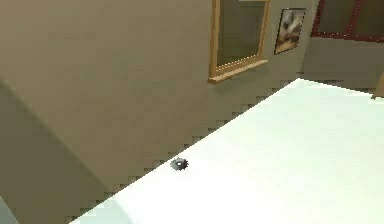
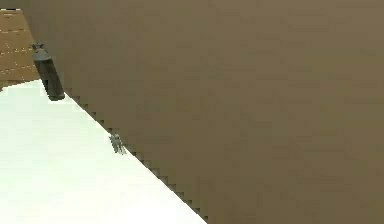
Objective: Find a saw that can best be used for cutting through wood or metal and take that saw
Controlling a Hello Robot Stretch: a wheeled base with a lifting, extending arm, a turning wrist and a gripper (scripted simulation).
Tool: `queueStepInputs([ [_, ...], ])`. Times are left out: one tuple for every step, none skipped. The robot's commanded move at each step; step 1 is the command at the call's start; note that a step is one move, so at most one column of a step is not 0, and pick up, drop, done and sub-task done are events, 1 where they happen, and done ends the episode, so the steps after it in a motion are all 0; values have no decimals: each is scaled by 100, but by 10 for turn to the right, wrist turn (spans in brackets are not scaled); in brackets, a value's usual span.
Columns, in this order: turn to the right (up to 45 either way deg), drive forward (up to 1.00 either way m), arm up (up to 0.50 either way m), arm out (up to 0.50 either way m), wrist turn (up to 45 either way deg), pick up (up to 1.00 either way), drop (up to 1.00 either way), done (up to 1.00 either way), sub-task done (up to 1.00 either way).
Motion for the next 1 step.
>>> queueStepInputs([
  [-60, 0, 0, 0, 0, 0, 0, 0, 0],
])
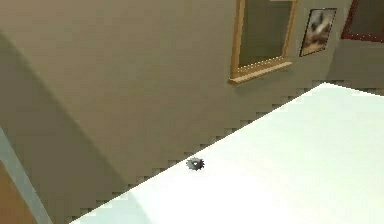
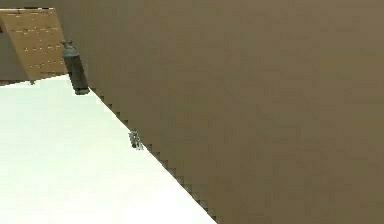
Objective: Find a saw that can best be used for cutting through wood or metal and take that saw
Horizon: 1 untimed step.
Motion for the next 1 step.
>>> queueStepInputs([
  [0, 75, 0, 0, 0, 0, 0, 0, 0],
])
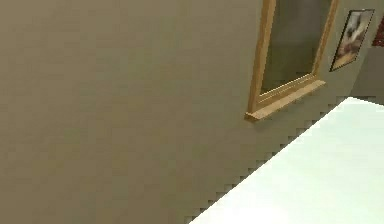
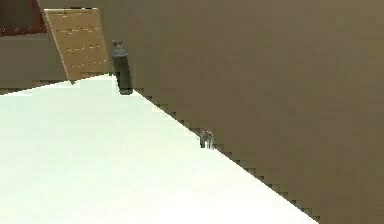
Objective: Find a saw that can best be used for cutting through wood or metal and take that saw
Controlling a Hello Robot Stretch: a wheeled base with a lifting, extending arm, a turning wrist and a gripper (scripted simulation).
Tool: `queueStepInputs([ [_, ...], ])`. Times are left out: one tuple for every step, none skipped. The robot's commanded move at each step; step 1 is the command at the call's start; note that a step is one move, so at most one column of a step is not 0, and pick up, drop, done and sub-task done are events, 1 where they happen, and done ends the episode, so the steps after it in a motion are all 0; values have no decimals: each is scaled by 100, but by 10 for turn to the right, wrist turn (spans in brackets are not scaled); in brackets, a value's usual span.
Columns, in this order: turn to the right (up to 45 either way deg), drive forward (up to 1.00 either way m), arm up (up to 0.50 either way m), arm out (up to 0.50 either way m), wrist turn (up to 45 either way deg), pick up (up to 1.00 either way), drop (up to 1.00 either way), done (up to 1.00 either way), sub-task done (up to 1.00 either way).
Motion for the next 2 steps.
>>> queueStepInputs([
  [-450, 0, 0, 0, 0, 0, 0, 0, 0],
  [-360, 0, 0, 0, 0, 0, 0, 0, 0],
])
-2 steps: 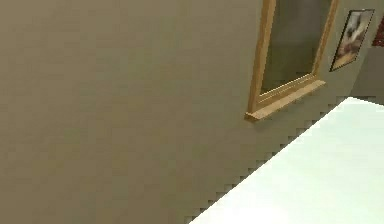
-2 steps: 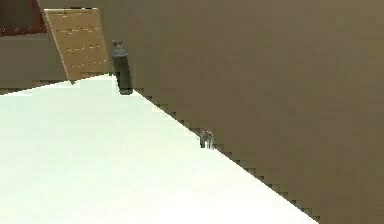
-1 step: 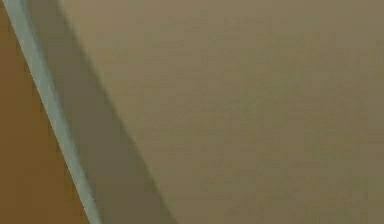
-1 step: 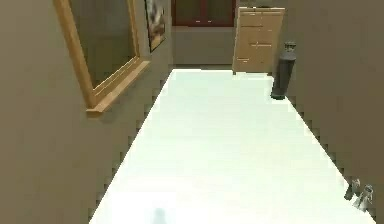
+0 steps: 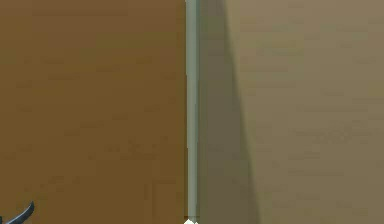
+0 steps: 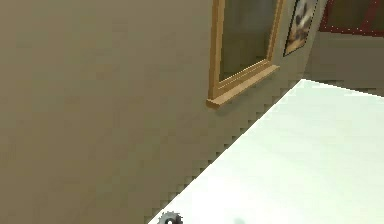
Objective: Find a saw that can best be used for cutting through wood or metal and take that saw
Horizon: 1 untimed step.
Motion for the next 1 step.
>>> queueStepInputs([
  [0, 0, 8, 0, 0, 0, 0, 0, 0],
])
